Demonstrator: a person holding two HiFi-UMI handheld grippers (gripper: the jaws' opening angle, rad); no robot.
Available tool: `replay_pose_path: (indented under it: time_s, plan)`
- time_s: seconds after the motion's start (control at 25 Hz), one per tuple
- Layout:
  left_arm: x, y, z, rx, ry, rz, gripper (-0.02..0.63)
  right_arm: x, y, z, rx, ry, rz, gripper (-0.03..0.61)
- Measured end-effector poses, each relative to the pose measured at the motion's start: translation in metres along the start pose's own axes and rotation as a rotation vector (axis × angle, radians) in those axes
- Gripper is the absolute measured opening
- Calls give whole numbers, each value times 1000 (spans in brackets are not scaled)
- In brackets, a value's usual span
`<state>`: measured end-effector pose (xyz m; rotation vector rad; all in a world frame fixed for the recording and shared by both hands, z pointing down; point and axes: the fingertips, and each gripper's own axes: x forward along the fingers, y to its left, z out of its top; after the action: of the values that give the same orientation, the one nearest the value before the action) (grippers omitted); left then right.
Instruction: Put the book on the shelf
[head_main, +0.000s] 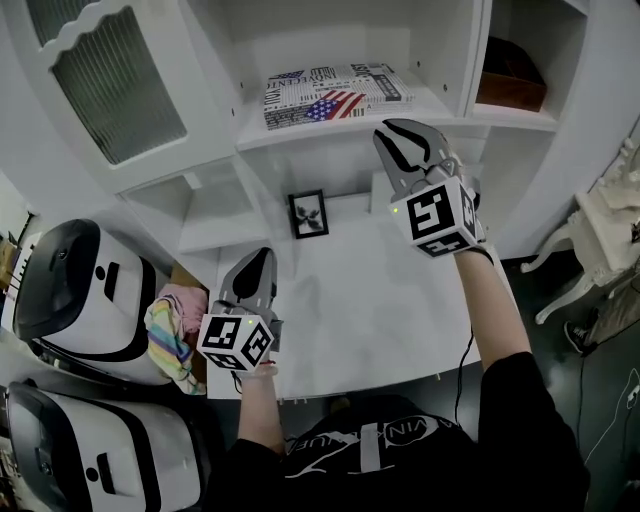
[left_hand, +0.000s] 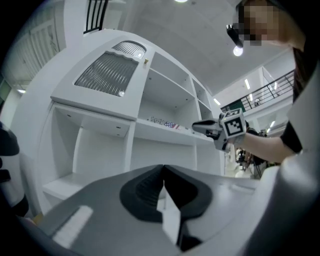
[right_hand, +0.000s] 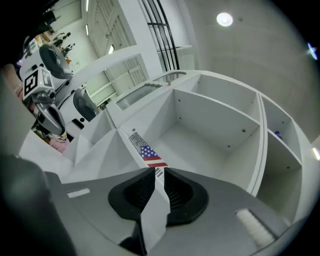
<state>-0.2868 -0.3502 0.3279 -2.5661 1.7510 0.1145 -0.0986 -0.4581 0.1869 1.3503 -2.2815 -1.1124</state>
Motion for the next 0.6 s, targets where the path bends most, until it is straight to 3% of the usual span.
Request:
replay_pose_path:
  time_s: [0.36, 0.6]
  plan:
    - [1, 0, 7, 44, -23, 29, 0, -25, 30, -27, 247, -21, 87, 8]
    - [-4, 1, 8, 86, -47, 53, 0, -45, 46, -44, 404, -27, 117, 5]
